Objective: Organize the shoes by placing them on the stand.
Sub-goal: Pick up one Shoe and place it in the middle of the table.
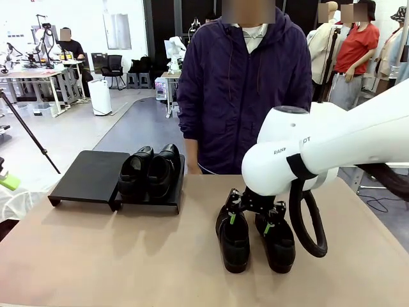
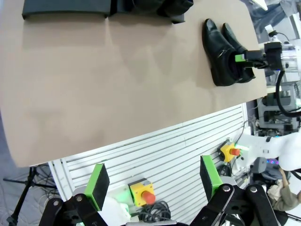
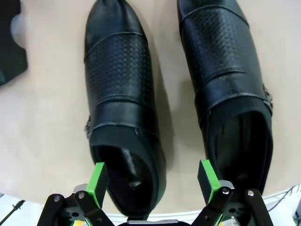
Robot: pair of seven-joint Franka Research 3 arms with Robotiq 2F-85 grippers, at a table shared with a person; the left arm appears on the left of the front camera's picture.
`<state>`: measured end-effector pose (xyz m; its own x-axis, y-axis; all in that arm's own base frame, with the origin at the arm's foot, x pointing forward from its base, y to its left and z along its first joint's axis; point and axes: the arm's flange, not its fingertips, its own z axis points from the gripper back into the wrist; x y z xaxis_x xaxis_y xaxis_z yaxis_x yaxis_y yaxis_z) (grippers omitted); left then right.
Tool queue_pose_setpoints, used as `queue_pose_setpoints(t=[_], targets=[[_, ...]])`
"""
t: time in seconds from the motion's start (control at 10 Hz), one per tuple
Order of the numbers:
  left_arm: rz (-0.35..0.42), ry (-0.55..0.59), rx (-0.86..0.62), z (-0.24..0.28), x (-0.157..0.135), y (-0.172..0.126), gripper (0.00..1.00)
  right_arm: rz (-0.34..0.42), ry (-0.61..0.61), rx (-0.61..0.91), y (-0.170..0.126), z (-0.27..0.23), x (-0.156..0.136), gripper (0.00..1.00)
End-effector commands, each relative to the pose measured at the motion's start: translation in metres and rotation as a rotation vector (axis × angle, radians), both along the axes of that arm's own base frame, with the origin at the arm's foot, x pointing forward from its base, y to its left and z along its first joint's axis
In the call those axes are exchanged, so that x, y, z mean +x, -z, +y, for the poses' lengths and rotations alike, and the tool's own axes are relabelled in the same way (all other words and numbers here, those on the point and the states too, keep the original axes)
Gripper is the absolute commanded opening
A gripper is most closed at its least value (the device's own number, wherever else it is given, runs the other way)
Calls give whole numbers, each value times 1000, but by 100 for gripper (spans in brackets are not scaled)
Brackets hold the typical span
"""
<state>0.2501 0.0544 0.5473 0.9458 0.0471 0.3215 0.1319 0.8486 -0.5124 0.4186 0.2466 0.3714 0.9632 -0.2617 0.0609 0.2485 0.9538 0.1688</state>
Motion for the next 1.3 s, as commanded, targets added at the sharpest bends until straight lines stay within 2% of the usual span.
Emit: queue_pose_setpoints(t=[0.0, 0.2, 0.5, 0.6, 0.7, 1.2], targets=[[2, 8, 7, 4, 0, -2, 100, 10, 24, -39, 11, 8, 12, 100], [2, 8, 7, 4, 0, -2, 100, 52, 10, -23, 22, 10, 15, 100], [2, 8, 7, 4, 0, -2, 100, 57, -7, -1, 29, 11, 15, 100], [2, 8, 7, 4, 0, -2, 100, 52, -9, 3, 29, 12, 16, 56], [2, 8, 7, 4, 0, -2, 100, 60, -19, 1, 31, 13, 16, 0], [2, 8, 7, 4, 0, -2, 100, 74, -39, -6, 31, 14, 19, 0]])
